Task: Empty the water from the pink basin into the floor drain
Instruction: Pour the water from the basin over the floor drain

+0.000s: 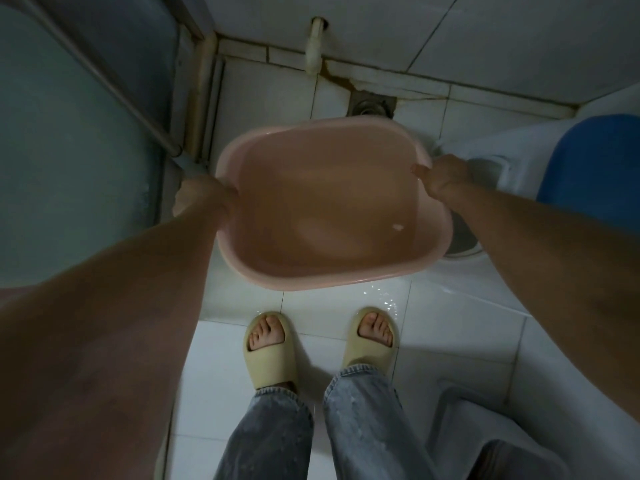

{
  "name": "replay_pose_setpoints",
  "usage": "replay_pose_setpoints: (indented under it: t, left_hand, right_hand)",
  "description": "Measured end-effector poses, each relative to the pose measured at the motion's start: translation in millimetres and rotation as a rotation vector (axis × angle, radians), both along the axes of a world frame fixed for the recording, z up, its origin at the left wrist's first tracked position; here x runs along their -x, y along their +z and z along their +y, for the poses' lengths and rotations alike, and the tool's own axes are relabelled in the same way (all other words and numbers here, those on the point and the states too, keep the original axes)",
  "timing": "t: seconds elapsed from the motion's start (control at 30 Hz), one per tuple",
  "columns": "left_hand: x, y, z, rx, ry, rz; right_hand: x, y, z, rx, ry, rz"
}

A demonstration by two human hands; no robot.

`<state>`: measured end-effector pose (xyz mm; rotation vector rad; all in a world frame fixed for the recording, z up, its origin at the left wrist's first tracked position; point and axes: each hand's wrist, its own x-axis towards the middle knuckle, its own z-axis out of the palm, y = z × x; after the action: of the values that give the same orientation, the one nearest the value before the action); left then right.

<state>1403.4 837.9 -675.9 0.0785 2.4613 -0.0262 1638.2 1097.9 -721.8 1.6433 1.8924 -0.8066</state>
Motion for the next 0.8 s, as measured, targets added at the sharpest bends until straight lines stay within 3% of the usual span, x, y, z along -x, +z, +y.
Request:
replay_pose_setpoints:
  t: [0.8]
  left_hand:
    - [2.8,-8.1,5.3,0.0,0.007,0.003]
  right_hand:
    - [-3.3,12.9,1.0,-0.014,0.011,0.014]
